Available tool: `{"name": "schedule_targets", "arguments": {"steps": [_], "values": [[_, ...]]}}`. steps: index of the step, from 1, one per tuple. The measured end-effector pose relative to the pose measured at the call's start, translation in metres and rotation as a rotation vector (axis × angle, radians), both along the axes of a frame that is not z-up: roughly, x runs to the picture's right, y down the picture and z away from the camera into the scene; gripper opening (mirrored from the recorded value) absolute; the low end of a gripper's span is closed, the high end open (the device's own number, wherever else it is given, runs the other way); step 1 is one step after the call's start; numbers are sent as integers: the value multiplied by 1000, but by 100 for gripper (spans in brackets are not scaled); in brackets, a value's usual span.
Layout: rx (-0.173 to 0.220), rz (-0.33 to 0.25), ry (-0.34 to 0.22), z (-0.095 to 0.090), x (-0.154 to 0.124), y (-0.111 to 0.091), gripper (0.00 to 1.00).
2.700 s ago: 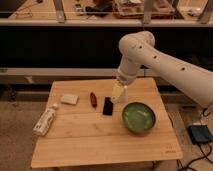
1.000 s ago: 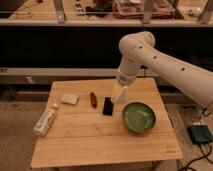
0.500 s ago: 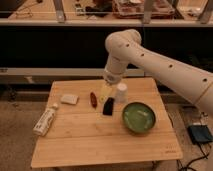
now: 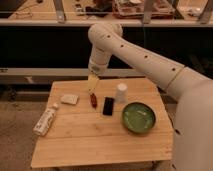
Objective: Move the arm in a circular motion
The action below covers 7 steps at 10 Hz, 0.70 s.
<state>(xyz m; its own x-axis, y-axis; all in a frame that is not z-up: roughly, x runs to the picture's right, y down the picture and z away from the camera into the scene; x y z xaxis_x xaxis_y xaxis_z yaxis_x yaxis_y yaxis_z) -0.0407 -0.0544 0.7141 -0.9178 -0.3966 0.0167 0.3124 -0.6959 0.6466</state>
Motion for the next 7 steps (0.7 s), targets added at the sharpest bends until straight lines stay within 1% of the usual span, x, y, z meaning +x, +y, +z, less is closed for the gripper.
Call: {"name": "schedule_targets", "arguments": {"steps": [1,2,4,5,6,7], "values": [[-10,36,58,26,24,-12,80],[-18,77,110,48,49,-23,80],[-27,151,215,79,103,-38,80],[-40,193,291,92,146,-38,80],[-54,218,346,97,178,-32,80],[-75,245,404,98,213,-22,80]]}}
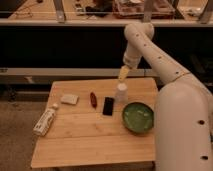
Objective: Move the arm in a circular motion
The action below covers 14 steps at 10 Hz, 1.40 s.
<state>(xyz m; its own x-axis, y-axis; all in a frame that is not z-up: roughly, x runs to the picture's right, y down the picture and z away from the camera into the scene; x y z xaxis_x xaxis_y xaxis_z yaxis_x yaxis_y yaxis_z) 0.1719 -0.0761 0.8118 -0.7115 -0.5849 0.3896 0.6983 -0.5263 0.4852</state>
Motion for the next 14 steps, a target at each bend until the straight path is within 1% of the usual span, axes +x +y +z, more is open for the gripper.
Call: {"name": "schedule_targets", "arguments": {"steps": [1,2,3,4,5,6,7,8,9,10,11,12,13,14], "values": [[-27,30,56,-4,36,17,80],[-46,46,88,-11,56,29,80],[-67,56,119,-22,76,46,80],[-88,55,144,-37,89,65,80],[-94,43,154,-53,92,80,80],[-94,19,157,-75,87,96,80],[-93,-15,155,-100,76,112,80],[-100,-76,123,-141,42,143,80],[-106,-110,96,-165,18,162,80],[-116,-153,58,-196,-14,185,80],[-119,-205,4,-227,-53,206,80],[-115,-237,-31,-243,-77,216,80],[-103,-284,-91,-262,-113,226,80],[-83,-331,-158,-278,-151,231,80]]}}
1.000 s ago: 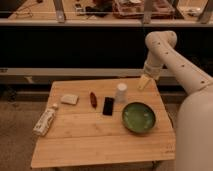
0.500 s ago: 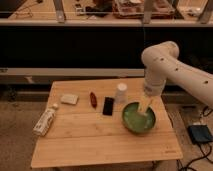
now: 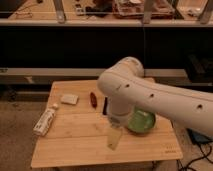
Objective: Move the arm in a circular motion
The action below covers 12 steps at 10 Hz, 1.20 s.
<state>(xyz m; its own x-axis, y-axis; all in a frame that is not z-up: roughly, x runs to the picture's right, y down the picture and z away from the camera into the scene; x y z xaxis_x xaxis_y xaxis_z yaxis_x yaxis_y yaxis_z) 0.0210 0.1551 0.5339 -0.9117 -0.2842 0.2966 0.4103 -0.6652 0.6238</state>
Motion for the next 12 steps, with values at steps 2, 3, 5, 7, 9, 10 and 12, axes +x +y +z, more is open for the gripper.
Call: {"name": "schedule_targets", "arguments": {"steps": [2,3,5,7,9,10,12], "values": [[31,-65,-142,-19,-68,-4,80],[50,-92,-237,-26,-109,-13,80],[107,-101,-398,-15,-184,-54,80],[187,-37,-427,49,-204,-120,80],[243,30,-355,115,-169,-166,80],[270,83,-273,165,-124,-194,80],[294,162,-136,231,-49,-226,80]]}}
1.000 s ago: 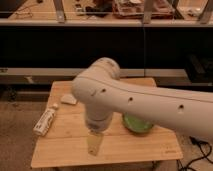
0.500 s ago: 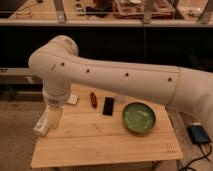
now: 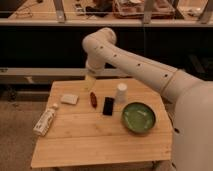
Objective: Move the arm in a circular motion
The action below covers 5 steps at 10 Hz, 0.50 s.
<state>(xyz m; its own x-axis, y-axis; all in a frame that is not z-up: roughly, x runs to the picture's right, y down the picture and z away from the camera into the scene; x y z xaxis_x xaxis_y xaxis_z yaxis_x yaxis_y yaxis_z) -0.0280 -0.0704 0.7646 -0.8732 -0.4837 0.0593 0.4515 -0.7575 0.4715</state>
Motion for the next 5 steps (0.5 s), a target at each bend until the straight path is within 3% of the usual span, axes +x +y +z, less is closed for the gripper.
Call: {"name": "schedule_targets", "arguments": {"steps": [1,2,4,5], "values": [[-2,59,74,30,46,-14,80],[-15,136,172,60,109,-25,80],[-40,231,293,76,192,-30,80],[-66,268,348,71,232,-24,80]]}}
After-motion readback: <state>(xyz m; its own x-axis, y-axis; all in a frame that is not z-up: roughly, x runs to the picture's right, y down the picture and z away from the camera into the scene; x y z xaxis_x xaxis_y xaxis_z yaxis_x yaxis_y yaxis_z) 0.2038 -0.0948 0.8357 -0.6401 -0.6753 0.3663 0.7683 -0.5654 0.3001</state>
